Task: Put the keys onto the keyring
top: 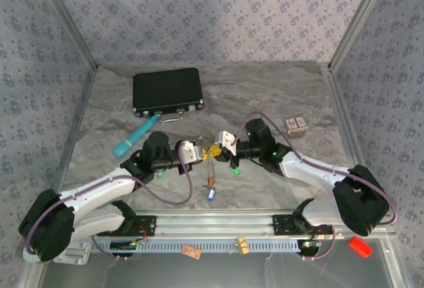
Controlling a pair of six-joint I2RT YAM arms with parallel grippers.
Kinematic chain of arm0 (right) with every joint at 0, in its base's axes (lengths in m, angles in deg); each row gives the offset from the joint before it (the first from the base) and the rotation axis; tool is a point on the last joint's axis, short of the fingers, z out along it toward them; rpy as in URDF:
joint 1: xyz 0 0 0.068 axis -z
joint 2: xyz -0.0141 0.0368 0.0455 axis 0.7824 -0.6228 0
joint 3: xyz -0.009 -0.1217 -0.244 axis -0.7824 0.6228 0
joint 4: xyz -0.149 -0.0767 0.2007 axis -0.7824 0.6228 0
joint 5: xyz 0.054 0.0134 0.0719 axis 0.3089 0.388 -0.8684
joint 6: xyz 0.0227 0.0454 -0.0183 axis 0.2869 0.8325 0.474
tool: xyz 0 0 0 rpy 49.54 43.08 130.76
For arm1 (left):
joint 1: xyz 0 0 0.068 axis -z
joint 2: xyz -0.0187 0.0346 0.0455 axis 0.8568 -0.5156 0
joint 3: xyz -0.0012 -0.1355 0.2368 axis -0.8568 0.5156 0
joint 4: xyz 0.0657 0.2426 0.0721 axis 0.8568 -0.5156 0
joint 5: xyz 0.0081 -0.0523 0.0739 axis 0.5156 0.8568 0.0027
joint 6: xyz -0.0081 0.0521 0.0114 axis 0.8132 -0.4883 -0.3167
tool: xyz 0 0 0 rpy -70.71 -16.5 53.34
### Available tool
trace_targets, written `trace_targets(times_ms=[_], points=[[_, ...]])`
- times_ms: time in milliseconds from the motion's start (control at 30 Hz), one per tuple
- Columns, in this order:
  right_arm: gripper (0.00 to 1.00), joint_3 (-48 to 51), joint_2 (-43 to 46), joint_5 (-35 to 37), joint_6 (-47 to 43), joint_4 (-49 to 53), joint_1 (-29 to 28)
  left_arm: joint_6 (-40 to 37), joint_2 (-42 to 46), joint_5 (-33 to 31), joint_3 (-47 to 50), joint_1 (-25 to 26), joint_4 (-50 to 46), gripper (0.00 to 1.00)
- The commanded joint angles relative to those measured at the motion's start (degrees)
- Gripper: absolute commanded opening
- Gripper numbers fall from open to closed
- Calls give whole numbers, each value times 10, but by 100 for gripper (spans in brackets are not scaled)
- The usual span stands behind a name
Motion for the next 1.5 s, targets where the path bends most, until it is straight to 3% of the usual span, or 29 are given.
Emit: trace_targets(times_ms=[0, 67, 133, 267, 467, 867, 1267, 1367, 1400, 1467], points=[[0, -32, 6, 5, -14, 23, -5, 5, 11, 7, -5, 0, 11, 3], [0, -51, 10, 26, -39, 76, -8, -2, 14, -4, -14, 0, -11, 18], [0, -87, 7, 54, -80, 156, -15, -13, 18, -11, -24, 0, -38, 22], [0, -151, -11, 115, -152, 309, -40, -33, 19, -11, -41, 0, -77, 22], [0, -196, -26, 137, -176, 363, -58, -27, 13, -6, -45, 0, -68, 21], [0, -188, -25, 123, -169, 350, -57, -7, 30, 10, -33, -3, -57, 23], [0, -183, -29, 116, -139, 309, -62, -8, 11, 32, -43, -3, -61, 15], [0, -173, -22, 105, -125, 293, -58, -10, 9, 32, -43, -3, -60, 8], [2, -163, -13, 93, -112, 279, -50, -11, 10, 32, -42, -3, -58, 3], [16, -132, 11, 57, -78, 240, -25, -7, 14, 31, -34, -4, -48, 0]])
